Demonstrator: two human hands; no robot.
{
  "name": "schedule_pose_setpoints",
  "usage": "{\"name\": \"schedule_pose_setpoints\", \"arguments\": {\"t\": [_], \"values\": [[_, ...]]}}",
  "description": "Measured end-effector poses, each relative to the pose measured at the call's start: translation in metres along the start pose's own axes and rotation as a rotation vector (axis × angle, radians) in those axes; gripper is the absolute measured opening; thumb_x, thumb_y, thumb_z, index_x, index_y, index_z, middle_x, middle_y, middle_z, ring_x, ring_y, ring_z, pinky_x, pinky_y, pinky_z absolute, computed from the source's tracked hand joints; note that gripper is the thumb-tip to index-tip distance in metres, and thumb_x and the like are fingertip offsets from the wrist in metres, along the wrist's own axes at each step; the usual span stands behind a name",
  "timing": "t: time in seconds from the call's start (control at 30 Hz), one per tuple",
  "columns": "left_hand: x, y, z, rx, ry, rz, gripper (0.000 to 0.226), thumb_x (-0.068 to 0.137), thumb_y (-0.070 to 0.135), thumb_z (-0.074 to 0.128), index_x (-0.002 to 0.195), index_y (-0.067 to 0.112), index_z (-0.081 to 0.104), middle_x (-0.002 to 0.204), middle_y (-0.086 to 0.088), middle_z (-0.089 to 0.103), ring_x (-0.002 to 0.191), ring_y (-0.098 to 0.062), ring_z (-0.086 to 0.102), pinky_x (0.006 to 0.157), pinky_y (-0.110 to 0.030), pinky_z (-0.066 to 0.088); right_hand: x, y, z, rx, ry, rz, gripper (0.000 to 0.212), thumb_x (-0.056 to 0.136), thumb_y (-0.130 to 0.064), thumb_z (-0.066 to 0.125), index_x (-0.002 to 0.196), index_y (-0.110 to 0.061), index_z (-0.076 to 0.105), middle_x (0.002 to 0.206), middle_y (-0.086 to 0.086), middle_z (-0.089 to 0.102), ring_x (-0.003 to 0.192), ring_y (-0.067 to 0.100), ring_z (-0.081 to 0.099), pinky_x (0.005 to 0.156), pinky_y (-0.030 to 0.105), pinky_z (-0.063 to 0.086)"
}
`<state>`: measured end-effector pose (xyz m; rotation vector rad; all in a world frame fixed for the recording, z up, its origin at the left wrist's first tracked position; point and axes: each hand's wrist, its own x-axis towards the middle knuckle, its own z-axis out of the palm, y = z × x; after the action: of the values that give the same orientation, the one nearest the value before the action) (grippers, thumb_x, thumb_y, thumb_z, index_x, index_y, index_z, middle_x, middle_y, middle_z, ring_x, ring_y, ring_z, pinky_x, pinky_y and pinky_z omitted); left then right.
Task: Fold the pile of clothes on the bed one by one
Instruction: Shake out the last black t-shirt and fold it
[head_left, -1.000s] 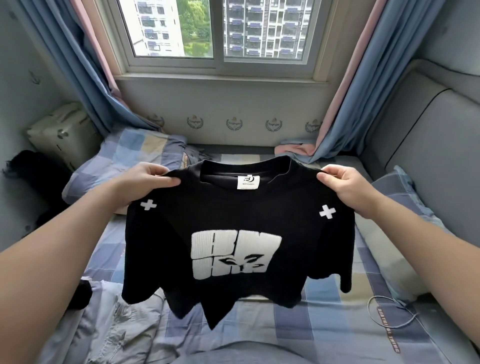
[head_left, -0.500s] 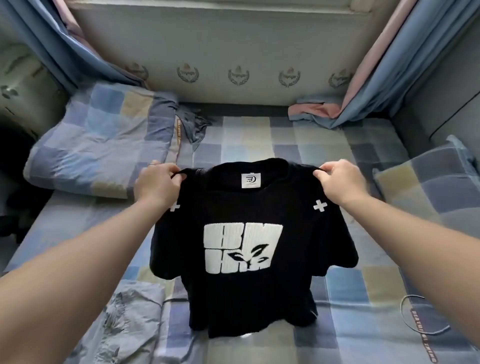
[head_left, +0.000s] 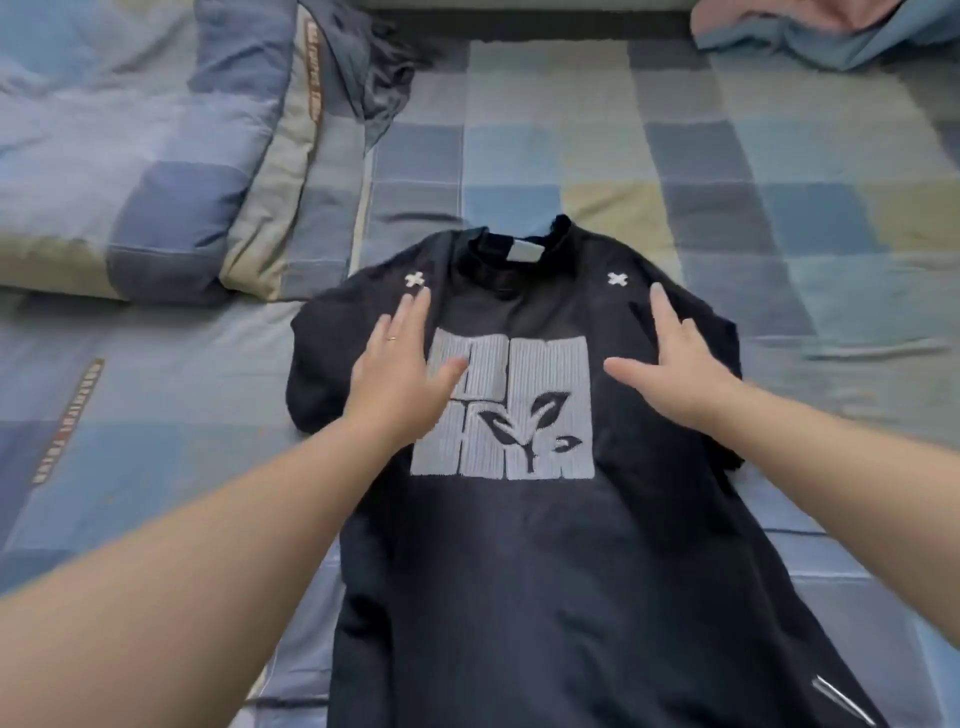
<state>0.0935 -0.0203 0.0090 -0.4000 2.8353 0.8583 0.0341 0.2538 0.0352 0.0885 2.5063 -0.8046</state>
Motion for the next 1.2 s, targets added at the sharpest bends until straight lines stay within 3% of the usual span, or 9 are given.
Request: {"name": "schedule_pose_setpoints", "arguments": {"t": [0.17,0.37,0.57,0.67,0.73,0.8,0.9,1.0,1.2], "values": [[-0.096,-0.020,0.053,0.111,-0.167,0.053,0.075,0.099,0.051,0.051,0.160,0.035,0.010,0.169,0.011,0.002,0.156,-0.019,0.000,0.124,-0.042,0.014,-0.068,0.050,0.042,-0.117,-0.095,-0.064,0.086,0.099,-0.038,0.057,0.159,-0.038,-0.004,0.167,-0.016,0.003,0.155,0.014,-0.003,0.124,0.047,0.011],[-0.240,-0.033,0.064,0.260,-0.295,-0.012,0.087,0.086,0.062,0.063,0.157,0.036,0.022,0.169,0.003,0.004,0.154,-0.027,0.005,0.122,-0.048,0.019,-0.175,0.125,0.061,-0.352,-0.223,-0.159,0.088,0.092,-0.044,0.065,0.160,-0.032,0.011,0.168,-0.008,0.011,0.155,0.021,0.009,0.121,0.046,0.020],[-0.335,-0.078,0.087,0.455,-0.452,-0.107,0.099,0.079,0.052,0.078,0.158,0.033,0.021,0.169,-0.006,0.007,0.152,-0.035,0.013,0.116,-0.052,0.025,-0.253,0.221,0.092,-0.724,-0.442,-0.028,0.098,0.086,-0.057,0.065,0.158,-0.041,0.001,0.167,-0.005,-0.014,0.154,0.024,-0.008,0.118,0.060,0.015],[-0.335,-0.097,0.103,0.411,-0.287,-0.074,0.081,0.081,0.025,0.078,0.151,0.023,0.038,0.155,-0.015,0.036,0.137,-0.040,0.036,0.103,-0.056,0.039,-0.250,0.245,0.108,-0.730,-0.209,-0.155,0.082,0.080,-0.032,0.076,0.152,-0.032,0.037,0.163,0.004,0.023,0.147,0.032,0.023,0.105,0.061,0.033],[-0.322,-0.104,0.111,0.382,-0.139,-0.037,0.064,0.078,0.012,0.075,0.138,0.016,0.052,0.134,-0.017,0.051,0.116,-0.043,0.047,0.089,-0.054,0.043,-0.239,0.253,0.116,-0.690,0.023,-0.240,0.059,0.075,-0.016,0.076,0.132,-0.022,0.060,0.139,0.007,0.053,0.123,0.035,0.046,0.089,0.052,0.040],[-0.307,-0.105,0.112,0.379,-0.069,-0.004,0.047,0.076,0.002,0.070,0.122,0.010,0.059,0.113,-0.018,0.058,0.097,-0.043,0.053,0.077,-0.049,0.041,-0.230,0.252,0.118,-0.663,0.191,-0.298,0.030,0.083,-0.013,0.065,0.113,-0.019,0.068,0.115,0.006,0.062,0.101,0.035,0.054,0.083,0.046,0.038],[-0.299,-0.102,0.101,0.355,-0.108,0.042,0.030,0.080,-0.002,0.064,0.108,0.008,0.057,0.103,-0.017,0.056,0.086,-0.041,0.052,0.067,-0.044,0.038,-0.234,0.242,0.111,-0.664,0.276,-0.333,0.023,0.091,-0.020,0.049,0.100,-0.018,0.070,0.096,0.005,0.064,0.086,0.034,0.057,0.082,0.042,0.031],[-0.311,-0.099,0.077,0.250,-0.136,0.047,0.022,0.082,-0.002,0.057,0.098,0.010,0.049,0.098,-0.013,0.050,0.078,-0.037,0.050,0.061,-0.044,0.041,-0.254,0.230,0.094,-0.568,0.271,-0.316,0.006,0.090,-0.010,0.064,0.095,-0.013,0.066,0.089,0.008,0.064,0.081,0.037,0.061,0.078,0.043,0.037],[-0.349,-0.131,0.022,0.302,-0.203,0.070,0.023,0.083,-0.003,0.057,0.086,0.013,0.040,0.084,-0.010,0.048,0.072,-0.033,0.047,0.058,-0.042,0.034,-0.320,0.209,0.077,-0.505,0.158,-0.226,0.029,0.074,0.006,0.070,0.080,-0.011,0.047,0.073,0.014,0.052,0.069,0.038,0.050,0.060,0.042,0.040]]}}
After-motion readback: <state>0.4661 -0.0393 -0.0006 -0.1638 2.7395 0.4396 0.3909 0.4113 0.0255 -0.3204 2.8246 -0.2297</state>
